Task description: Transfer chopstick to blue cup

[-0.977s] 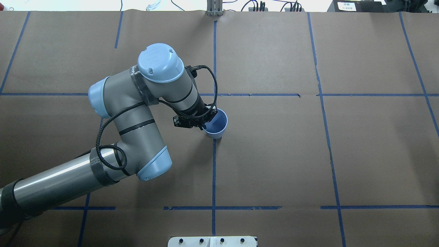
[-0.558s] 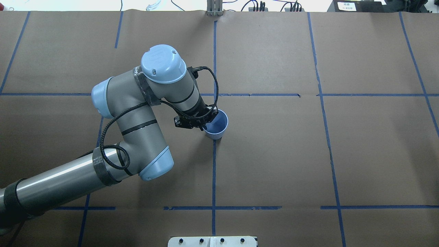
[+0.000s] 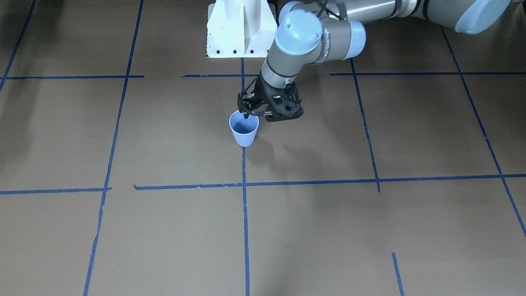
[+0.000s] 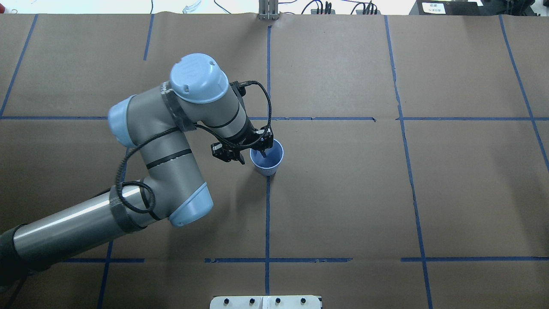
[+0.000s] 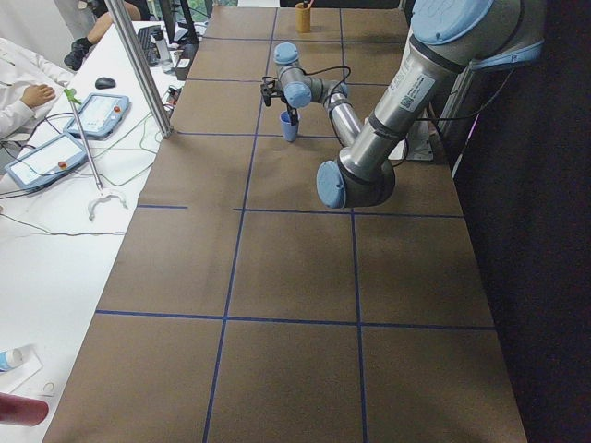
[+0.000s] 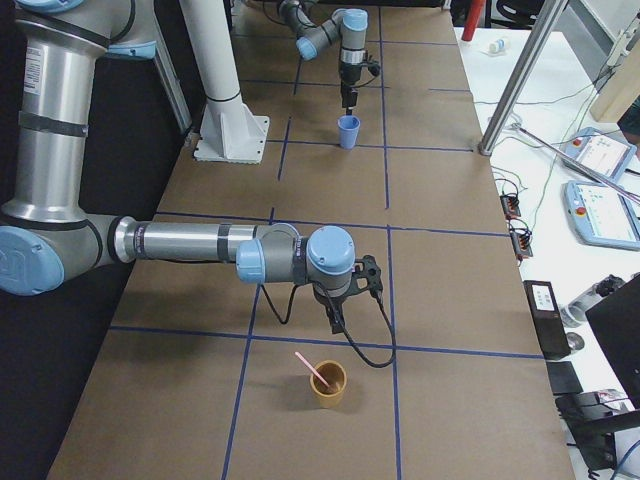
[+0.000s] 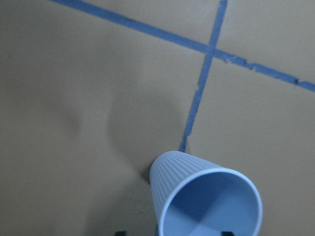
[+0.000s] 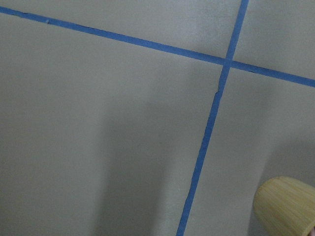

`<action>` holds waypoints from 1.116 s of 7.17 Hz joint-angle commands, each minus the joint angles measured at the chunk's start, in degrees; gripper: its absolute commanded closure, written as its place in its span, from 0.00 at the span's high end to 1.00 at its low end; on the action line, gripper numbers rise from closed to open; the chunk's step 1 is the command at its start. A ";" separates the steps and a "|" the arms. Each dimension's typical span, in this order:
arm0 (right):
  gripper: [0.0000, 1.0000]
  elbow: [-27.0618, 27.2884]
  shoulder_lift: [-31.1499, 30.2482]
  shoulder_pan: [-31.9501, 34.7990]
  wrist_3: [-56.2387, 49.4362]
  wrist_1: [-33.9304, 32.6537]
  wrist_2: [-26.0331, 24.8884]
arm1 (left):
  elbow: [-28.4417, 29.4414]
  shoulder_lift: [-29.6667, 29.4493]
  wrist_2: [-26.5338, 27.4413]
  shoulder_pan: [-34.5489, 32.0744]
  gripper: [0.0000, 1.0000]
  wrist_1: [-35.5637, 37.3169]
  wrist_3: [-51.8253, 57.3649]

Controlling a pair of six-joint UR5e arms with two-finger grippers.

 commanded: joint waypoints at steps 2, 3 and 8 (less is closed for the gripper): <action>0.93 4.50 -5.68 2.21 7.75 0.95 -7.91 | -7.49 5.24 0.00 -1.52 1.00 0.15 -0.05; 0.94 2.41 -6.21 5.54 7.66 1.12 -8.26 | -7.57 5.25 0.09 -1.61 1.00 0.15 -0.05; 0.95 -4.20 -5.42 9.00 8.01 1.12 -9.23 | -7.66 7.00 0.09 -1.52 1.00 -0.02 0.04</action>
